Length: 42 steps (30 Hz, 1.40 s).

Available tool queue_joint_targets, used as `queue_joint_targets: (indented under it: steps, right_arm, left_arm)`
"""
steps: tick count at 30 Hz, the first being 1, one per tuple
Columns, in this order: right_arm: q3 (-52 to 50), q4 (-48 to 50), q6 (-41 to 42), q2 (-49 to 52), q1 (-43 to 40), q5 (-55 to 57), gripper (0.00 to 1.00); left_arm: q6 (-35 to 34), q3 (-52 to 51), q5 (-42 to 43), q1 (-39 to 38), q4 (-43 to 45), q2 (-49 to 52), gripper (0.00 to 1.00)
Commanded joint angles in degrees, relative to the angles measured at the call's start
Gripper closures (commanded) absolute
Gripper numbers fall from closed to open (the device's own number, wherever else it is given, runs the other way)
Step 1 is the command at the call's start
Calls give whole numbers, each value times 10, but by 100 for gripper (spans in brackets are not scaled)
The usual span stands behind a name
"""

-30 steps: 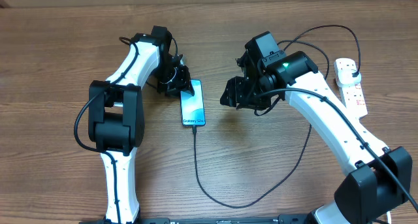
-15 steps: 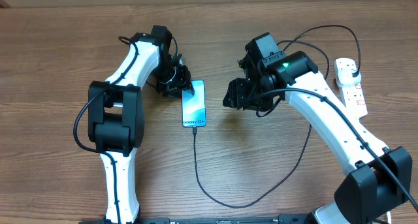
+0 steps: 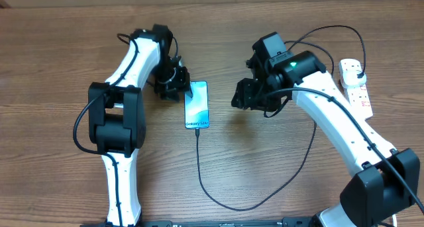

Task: Plug charger to phone and switch on socket
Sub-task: 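Raise the left arm away and move the right gripper to the power strip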

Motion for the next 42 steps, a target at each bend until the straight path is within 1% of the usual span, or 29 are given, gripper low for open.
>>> queue_joint_targets:
  steps: [1,4,7,9,11,12,13,18,23,26,28,30,31,42]
  right_arm:
    - [24,-10,-16,-30,-33,8,45]
    - [37,-30,-31,-58,-70,8,45]
    - [39,-42,-33,-90,-116,8,44]
    - [39,-49,-33,-110,-151,8,44]
    - [39,-59,-33,-129,-187,7,44]
    - [39,-68,-47,-142,-210,2,44]
    - [39,-73,-59,-150,-228,-3,44]
    - [39,-104,-82,-190,-327,-14,44]
    - [39,-134,-139,-210,-415,-69,44]
    - [39,-154,-141,-210,-451,-75,44]
    - [39,-158,-141,-210,-467,-75,44]
    - [39,-160,-141,-210,-475,-74,44]
    - [39,-161,-143,-210,-477,-75,44]
    - [39,-157,-143,-209,-477,-74,44]
  left_arm:
    - [-5,111,-14,14,-41,-7,52]
    - [-5,221,-14,20,-97,-17,54]
    - [-19,309,-14,20,-128,-29,53]
    - [-33,359,-14,19,-143,-35,46]
    - [-33,395,-14,17,-157,-38,35]
    - [-33,410,-14,16,-165,-38,20]
    - [-33,416,-14,16,-171,-38,1]
    - [-33,418,-14,16,-192,-38,0]
    - [-33,418,-14,16,-192,-38,0]
    - [-33,418,-14,16,-192,-38,0]
    - [-34,418,-14,16,-192,-38,0]
    - [-76,418,-2,15,-185,-38,0]
    - [-86,418,-3,14,-182,-38,0]
    - [-87,418,-3,15,-181,-38,0]
